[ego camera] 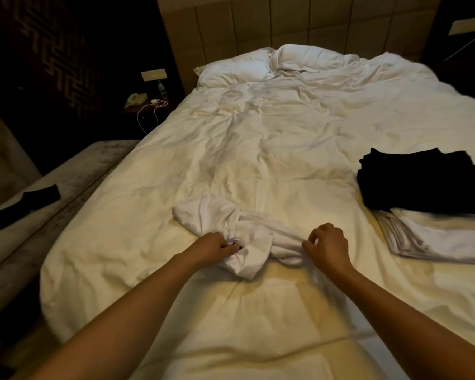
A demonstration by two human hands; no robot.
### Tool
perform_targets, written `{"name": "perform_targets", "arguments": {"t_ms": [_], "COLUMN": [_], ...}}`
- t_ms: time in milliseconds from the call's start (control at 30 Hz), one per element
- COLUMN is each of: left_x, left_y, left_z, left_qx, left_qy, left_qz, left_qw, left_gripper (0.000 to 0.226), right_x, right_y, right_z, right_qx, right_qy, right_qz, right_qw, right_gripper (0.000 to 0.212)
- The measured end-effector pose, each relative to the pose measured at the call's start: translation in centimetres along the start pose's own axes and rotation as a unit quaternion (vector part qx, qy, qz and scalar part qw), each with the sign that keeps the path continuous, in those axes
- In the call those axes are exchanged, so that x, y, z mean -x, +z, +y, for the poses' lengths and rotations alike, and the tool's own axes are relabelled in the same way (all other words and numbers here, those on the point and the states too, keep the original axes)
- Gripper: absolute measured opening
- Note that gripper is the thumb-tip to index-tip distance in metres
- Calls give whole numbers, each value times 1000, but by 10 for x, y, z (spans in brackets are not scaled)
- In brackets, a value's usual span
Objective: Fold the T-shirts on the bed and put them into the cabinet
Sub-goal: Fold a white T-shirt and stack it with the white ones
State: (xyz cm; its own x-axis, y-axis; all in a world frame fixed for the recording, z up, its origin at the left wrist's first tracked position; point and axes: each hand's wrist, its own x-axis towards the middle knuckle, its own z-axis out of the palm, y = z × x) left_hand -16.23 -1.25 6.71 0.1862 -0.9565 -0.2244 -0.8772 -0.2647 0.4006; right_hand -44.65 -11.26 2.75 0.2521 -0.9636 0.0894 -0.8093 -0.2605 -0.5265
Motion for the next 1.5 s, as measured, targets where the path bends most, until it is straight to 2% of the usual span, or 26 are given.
{"name": "perform_targets", "arguments": {"t_ms": [67,133,233,300,400,467,533,600,633,667,700,767,800,867,900,933,1000,1100,1233,1300,1333,1400,1467,1500], "left_x": [2,3,4,5,8,12,17,22,24,22,20,18,17,12,10,8,9,15,26,33,36,44,45,46], "left_y": [1,4,-4,-14,-32,-39,-38,-29,-21,-14,-6,7,13,21,22,23,21,13,1,-5,-7,-12,-12,-13], "left_z": [-8,-10,13,30,42,37,28,17,12,9,6,6,4,-6,-12,-19,-29,-30,-38,-41,-41,-46,-60,-67], "left_qx": [79,140,190,234,251,196,84,25,-1,-38,-80,-114,-100,-19,42,102,228,448,616,692,714,726,725,702], "left_qy": [54,103,113,130,121,77,24,-36,-58,-69,-76,-87,-93,-126,-144,-161,-179,-200,-201,-205,-208,-206,-213,-234], "left_qz": [37,96,139,126,100,58,-49,-141,-155,-134,-80,59,103,115,112,111,123,160,150,116,91,61,89,116], "left_qw": [995,980,965,955,955,976,995,989,986,988,991,988,985,985,982,975,949,856,746,683,662,653,649,662], "left_gripper": [58,55,50,41,43,47,51,56,56,52,48,43,46,44,36,26,13,11,8,16,21,24,27,25], "right_x": [0,6,19,21,13,9,12,21,27,31,35,36,34,29,26,24,21,19,22,21,21,18,13,10], "right_y": [1,-1,-5,-3,-8,-13,-14,-7,0,4,8,14,18,28,33,35,36,39,39,36,34,32,31,30], "right_z": [-4,-21,-69,-94,-106,-99,-90,-81,-78,-78,-78,-82,-84,-85,-84,-84,-84,-85,-95,-102,-105,-114,-124,-130], "right_qx": [16,-100,-299,-329,-312,-257,-148,-30,15,39,32,-41,-72,-40,-10,-1,-11,-36,-22,-18,-11,10,-7,-35], "right_qy": [-11,-63,-79,-91,-130,-163,-193,-198,-192,-182,-170,-139,-139,-179,-178,-157,-103,-109,-153,-155,-150,-144,-124,-114], "right_qz": [-11,-14,-136,-199,-261,-286,-345,-441,-471,-475,-459,-375,-307,-154,-117,-119,-190,-300,-412,-467,-490,-521,-525,-513], "right_qw": [1000,993,941,918,904,909,906,875,861,860,872,916,939,971,977,980,976,947,898,870,859,841,842,850], "right_gripper": [17,24,43,44,23,24,24,29,30,31,33,37,36,29,32,38,35,10,26,21,19,18,20,21]}}
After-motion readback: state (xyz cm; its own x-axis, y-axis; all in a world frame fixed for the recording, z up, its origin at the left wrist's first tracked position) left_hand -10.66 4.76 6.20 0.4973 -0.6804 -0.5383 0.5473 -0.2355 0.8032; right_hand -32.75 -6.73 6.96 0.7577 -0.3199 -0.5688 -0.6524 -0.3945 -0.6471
